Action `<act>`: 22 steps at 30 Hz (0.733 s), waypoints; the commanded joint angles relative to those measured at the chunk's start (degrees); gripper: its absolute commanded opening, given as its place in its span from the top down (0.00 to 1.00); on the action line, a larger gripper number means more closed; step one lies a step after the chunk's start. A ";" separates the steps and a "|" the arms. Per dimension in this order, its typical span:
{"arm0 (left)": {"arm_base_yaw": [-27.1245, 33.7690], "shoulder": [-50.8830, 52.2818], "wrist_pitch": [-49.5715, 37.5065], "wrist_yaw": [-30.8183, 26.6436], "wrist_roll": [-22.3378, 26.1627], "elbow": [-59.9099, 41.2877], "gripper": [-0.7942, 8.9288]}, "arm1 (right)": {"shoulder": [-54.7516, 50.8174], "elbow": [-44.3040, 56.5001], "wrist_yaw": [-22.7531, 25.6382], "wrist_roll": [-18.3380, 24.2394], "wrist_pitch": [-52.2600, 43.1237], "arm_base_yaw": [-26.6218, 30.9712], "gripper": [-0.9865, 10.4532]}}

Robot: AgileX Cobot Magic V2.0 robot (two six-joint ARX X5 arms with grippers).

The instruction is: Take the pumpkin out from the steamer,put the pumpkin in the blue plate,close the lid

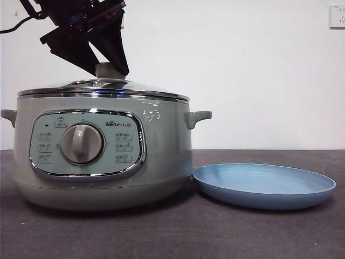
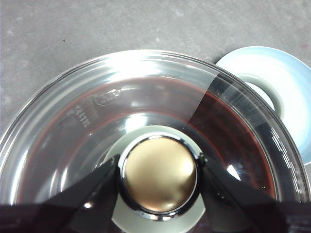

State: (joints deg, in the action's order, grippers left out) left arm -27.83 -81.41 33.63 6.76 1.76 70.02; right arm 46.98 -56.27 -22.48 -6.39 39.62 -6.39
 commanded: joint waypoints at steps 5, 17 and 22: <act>-0.22 0.61 -0.11 0.66 0.44 1.62 0.93 | 0.07 -0.15 -0.33 -0.15 -1.01 -0.11 0.58; -0.22 12.24 3.58 -7.80 1.09 7.74 0.93 | 6.21 -0.28 -7.45 -0.13 -7.72 -6.86 0.58; -0.22 19.37 6.32 -14.27 1.55 8.15 0.93 | 14.34 -2.80 -6.56 -0.11 -9.94 -14.56 0.57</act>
State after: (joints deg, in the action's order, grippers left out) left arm -27.94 -63.29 41.85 -6.68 2.57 77.58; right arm 59.94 -58.26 -29.21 -6.42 30.41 -19.68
